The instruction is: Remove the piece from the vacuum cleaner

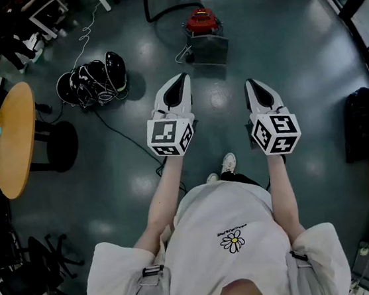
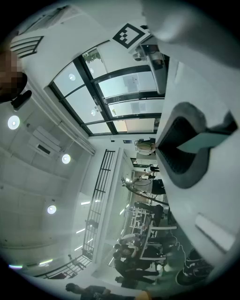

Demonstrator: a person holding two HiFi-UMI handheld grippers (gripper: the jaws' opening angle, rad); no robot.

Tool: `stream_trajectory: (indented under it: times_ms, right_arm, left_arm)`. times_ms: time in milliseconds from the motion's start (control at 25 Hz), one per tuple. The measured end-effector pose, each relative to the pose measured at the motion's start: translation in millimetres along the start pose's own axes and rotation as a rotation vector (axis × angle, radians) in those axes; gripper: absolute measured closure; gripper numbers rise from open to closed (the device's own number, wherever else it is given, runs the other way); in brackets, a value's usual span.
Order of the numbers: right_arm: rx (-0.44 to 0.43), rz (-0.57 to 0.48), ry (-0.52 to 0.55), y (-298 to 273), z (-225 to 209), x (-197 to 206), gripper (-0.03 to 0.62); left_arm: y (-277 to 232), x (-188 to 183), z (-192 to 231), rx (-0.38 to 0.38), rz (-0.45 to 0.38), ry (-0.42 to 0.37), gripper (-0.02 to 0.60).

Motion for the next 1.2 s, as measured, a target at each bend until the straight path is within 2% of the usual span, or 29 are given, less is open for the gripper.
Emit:
stream_trajectory:
  times_ms: [400, 840, 1040, 1200]
  right_arm:
    - [0.004, 0.018, 0.017, -21, -10, -2, 0.568]
    - [-0.03, 0.024, -0.018, -54, -49, -13, 0.568]
    - [-0.062, 0.037, -0.013, -67, -73, -14, 0.568]
    - [-0.075, 0.043, -0.034, -78, -88, -12, 0.568]
  left_arm:
    - [-25, 9, 7, -0.005, 0.024, 0.013, 0.574]
    - [-77, 13, 11, -0.013, 0.06, 0.017, 0.574]
    - [-94, 2, 6, -0.068, 0.0, -0.023, 0.574]
    - [-104, 3, 6, -0.087, 0.01, -0.044, 0.574]
Point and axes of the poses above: the fingertips, and each gripper's own axes: y backward along the fingers, z to its left, x out of its underside, the point moved 1 cm from there along y, backward along the fingers, and after that the axes turned 15 degrees about z, right-handed, at the moved point
